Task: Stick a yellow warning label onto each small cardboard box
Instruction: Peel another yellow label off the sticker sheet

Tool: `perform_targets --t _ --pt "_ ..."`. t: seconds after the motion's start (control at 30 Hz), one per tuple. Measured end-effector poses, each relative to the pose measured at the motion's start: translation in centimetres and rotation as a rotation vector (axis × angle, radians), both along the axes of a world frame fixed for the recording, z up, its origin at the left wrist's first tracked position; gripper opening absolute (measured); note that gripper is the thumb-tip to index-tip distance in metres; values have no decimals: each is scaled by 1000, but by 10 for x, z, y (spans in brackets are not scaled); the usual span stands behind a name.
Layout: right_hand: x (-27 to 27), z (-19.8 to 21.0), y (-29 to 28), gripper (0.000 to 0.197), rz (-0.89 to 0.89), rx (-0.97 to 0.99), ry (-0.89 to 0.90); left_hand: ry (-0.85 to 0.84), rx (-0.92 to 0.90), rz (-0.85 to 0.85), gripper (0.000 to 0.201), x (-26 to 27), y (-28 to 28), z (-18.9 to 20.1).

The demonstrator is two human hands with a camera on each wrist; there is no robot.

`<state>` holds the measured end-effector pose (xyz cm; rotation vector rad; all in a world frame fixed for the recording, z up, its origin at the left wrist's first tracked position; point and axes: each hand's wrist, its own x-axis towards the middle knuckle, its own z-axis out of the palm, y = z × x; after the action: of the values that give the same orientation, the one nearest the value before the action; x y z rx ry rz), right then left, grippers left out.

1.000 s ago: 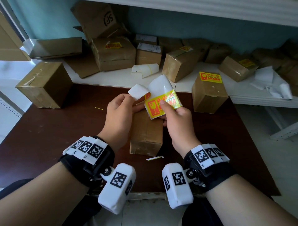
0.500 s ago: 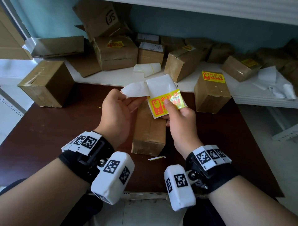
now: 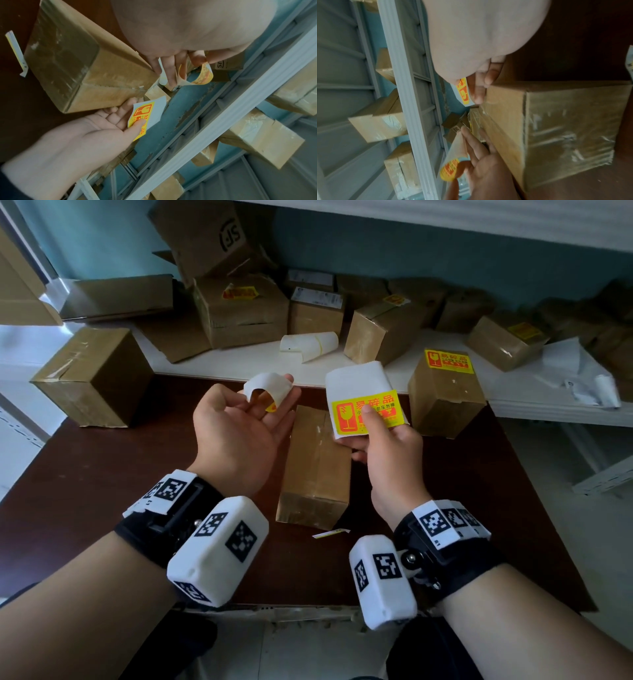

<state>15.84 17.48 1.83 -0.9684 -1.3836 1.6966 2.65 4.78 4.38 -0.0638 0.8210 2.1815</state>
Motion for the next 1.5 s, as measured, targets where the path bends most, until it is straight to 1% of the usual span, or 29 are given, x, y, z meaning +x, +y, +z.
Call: perform_targets --t 0.07,0.17,0.2,0.3,0.33,0.37,0.43,0.53,0.57,0.63,0.77,0.87,0.93,0.97,1.03,1.07,1.13,1.2,1.23,1.27,1.3,1.37,1.4,1.5 --pt "2 2 4 12 -32 -65 20 -14 29 7 56 0 -1 0" --pt "4 0 12 13 -93 -157 32 -28 52 26 55 -1 -1 0" --pt "4 -2 15 14 -112 -187 34 -29 56 34 50 -1 -1 0" --pt "3 -10 20 25 -147 -257 30 -38 80 54 20 0 2 0" --pt "3 -11 21 27 -130 -277 17 -38 82 55 14 1 2 0" --pt "3 -11 22 27 -97 -300 -2 -33 78 56 12 1 3 0" --pt "2 -10 22 30 -24 -349 -51 -22 69 49 12 3 4 2" --pt "0 -9 22 51 22 -369 -147 -6 60 45 7 4 6 1" --pt "-1 -8 22 55 19 -364 -173 6 49 55 10 3 6 0" --pt "0 -6 23 58 14 -338 -215 28 22 81 20 1 6 -2" --pt "1 -6 28 51 -17 -288 -300 29 -14 90 26 -3 7 -7" --pt "2 -6 27 47 -27 -199 -359 26 -30 95 27 -4 10 -9" --pt "4 -3 22 40 -12 -73 -316 73 -69 113 24 -3 11 -10" --pt "4 0 19 33 15 24 -276 116 -97 133 19 -3 12 -13" --pt "5 8 12 21 133 251 -183 257 -160 160 11 -1 12 -17" --pt "6 12 10 24 213 351 -142 369 -215 160 10 2 11 -19" --pt "7 16 5 37 319 493 -108 559 -287 148 15 6 10 -22" --pt "7 16 0 46 367 534 -107 617 -328 136 21 9 10 -21" --pt "7 15 -2 47 386 535 -105 593 -331 144 22 10 10 -19" --pt "7 14 -4 44 401 537 -106 560 -325 167 21 11 11 -18" --pt "8 13 -5 40 416 548 -110 565 -336 202 18 11 11 -19" --pt "9 12 -6 34 424 583 -123 664 -401 262 14 13 10 -16" --pt "10 12 -6 34 418 595 -129 717 -426 283 15 15 9 -14" --pt "11 11 -5 45 377 595 -146 815 -430 296 13 16 8 -14"
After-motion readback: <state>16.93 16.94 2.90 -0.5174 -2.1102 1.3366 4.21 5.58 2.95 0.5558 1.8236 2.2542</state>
